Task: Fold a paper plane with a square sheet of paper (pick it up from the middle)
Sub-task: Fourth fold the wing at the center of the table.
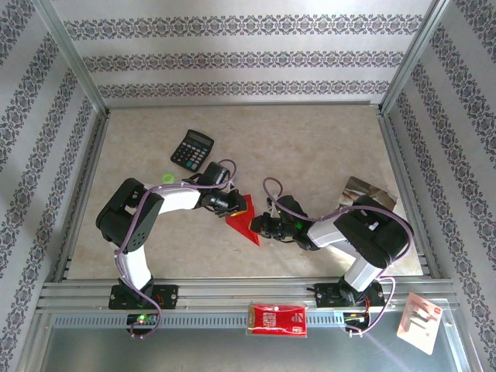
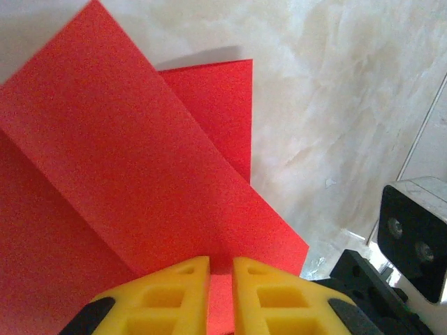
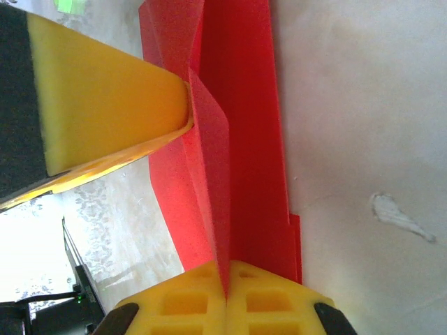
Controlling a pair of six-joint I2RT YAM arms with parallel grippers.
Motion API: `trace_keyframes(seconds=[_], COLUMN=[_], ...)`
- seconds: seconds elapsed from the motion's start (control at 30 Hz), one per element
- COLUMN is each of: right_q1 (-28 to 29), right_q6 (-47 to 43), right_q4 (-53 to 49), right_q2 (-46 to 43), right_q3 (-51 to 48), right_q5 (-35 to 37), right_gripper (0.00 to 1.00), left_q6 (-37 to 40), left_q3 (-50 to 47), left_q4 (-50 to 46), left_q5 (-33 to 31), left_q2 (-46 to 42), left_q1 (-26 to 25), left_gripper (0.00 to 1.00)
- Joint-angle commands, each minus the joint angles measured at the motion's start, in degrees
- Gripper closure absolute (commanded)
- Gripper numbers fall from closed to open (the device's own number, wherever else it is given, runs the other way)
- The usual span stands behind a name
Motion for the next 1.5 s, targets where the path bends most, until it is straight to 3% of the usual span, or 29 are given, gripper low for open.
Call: trace_keyframes(seconds=[0.0, 0.37, 0.63, 0.9, 1.47], right_q1=[-0.3, -0.2, -0.3, -0.3, -0.2], right_q6=[0.4, 0.5, 0.7, 0.7, 0.8], right_q4=[-0.5, -0.5, -0.7, -0.7, -0.7], right_q2=[1.8, 2.4, 2.6, 3.0, 3.3], right_q3=[-0.5, -0.2, -0.1, 0.2, 0.2], right_q5=[0.9, 0.8, 0.9, 0.7, 0.8], right_gripper=[1.00, 1.00, 1.00, 1.00, 1.00], left_q6=[0.9, 1.7, -1.3, -1.9, 1.0], left_q3=[1.0, 0.4, -1.2, -0.2, -0.7], left_q4=[1.1, 1.0, 7.6, 8.6, 4.9], left_q5=[0.2, 0.2, 3.7, 4.8, 1.3], left_q2=[0.4, 1.0, -3.2, -0.5, 2.3], left_q1=[1.4, 2.1, 1.0, 0.4, 1.5], left_gripper=[0.85, 0.85, 0.81, 0.79, 0.84])
